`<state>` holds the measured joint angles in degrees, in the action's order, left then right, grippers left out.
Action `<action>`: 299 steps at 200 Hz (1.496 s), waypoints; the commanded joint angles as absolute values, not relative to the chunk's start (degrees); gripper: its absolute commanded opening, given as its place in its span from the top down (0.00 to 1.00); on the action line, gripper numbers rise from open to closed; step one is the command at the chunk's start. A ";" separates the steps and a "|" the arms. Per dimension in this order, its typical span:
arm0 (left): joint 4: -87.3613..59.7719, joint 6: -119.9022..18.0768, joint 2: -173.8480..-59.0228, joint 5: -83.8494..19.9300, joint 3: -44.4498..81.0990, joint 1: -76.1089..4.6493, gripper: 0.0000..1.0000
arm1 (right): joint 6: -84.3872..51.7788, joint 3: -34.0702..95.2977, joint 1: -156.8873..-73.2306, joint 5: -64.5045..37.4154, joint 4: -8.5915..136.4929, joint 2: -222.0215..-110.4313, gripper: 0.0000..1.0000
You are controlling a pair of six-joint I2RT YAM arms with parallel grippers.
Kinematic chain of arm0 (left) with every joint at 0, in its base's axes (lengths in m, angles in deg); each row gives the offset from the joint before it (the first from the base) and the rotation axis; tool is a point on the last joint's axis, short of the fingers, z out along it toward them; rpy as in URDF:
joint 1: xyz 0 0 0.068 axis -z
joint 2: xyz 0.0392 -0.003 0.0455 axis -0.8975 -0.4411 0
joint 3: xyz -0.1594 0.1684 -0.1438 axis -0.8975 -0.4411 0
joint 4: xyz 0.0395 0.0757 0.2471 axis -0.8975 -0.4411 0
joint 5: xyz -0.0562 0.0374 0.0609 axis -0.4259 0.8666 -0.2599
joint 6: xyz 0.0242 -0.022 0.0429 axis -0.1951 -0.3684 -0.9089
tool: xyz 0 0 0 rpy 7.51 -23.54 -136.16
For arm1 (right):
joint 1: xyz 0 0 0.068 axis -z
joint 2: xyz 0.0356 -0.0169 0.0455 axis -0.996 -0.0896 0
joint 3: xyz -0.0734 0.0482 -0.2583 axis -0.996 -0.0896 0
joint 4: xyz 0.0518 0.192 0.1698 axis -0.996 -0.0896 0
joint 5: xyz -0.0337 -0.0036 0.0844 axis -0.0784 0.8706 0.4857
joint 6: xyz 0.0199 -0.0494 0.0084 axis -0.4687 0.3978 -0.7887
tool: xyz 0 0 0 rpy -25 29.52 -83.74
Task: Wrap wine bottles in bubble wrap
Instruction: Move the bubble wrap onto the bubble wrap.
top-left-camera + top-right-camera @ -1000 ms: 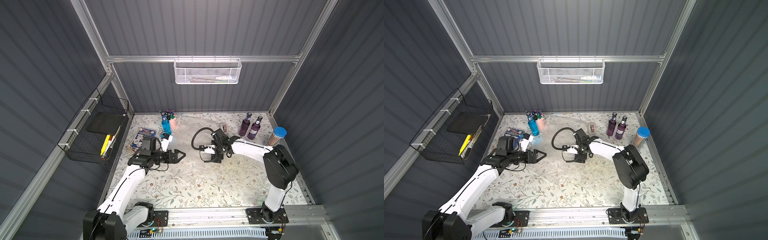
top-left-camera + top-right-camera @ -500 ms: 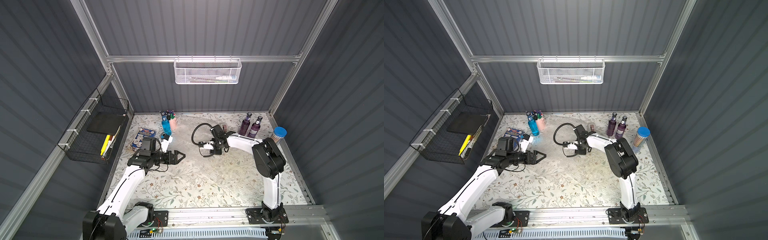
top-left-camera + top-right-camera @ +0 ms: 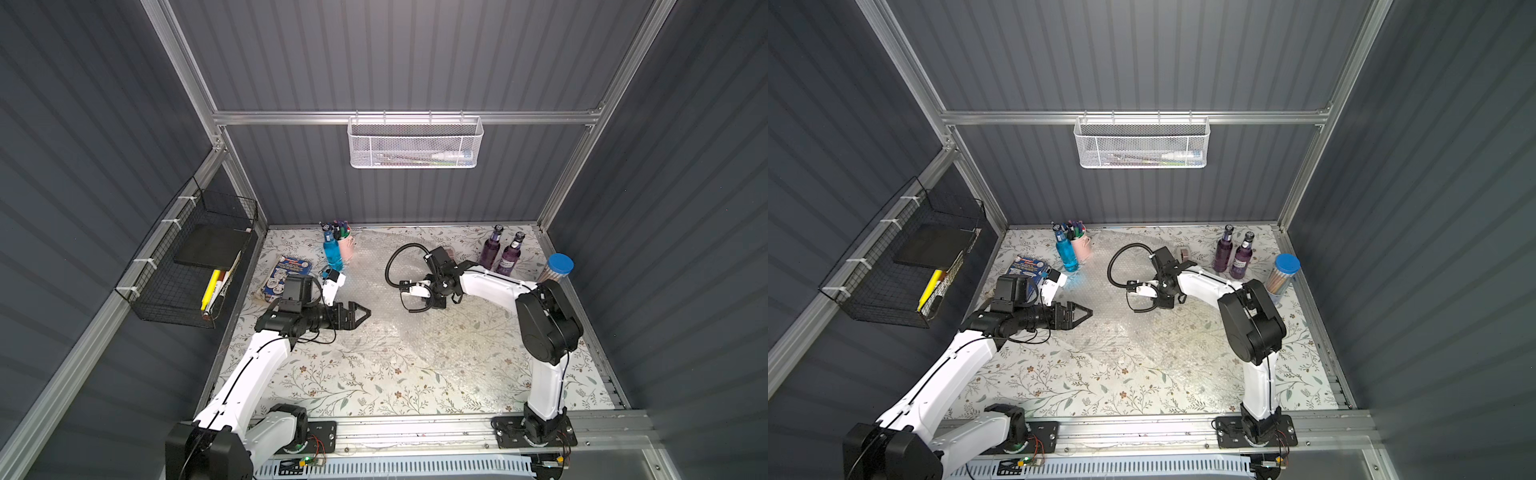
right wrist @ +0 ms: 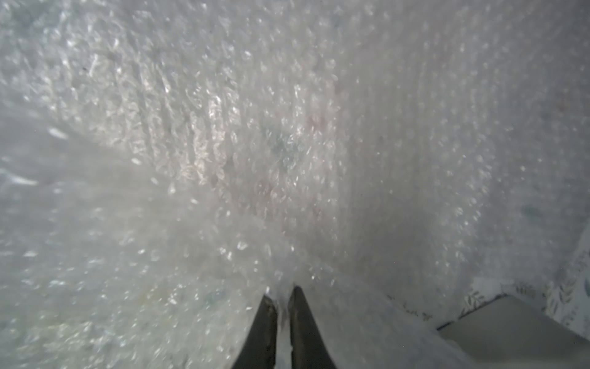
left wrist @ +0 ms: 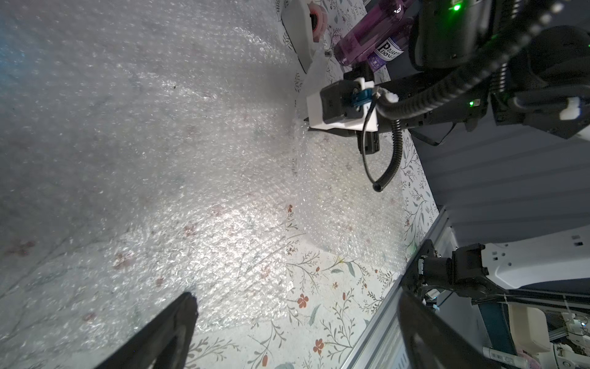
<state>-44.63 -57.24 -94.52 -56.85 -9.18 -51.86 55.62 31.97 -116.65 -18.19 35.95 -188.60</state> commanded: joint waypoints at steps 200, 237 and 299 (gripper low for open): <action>-54.78 -61.90 -92.55 -57.38 1.14 -56.35 0.01 | -6.84 82.48 -118.74 -24.03 11.09 -215.66 0.93; -52.22 -62.29 -95.43 -57.70 0.31 -56.32 0.01 | -9.20 81.07 -115.72 -23.35 11.72 -216.41 0.91; -47.35 -63.10 -99.27 -56.42 0.24 -56.31 0.01 | -0.22 80.44 -116.80 -18.04 15.46 -215.62 0.54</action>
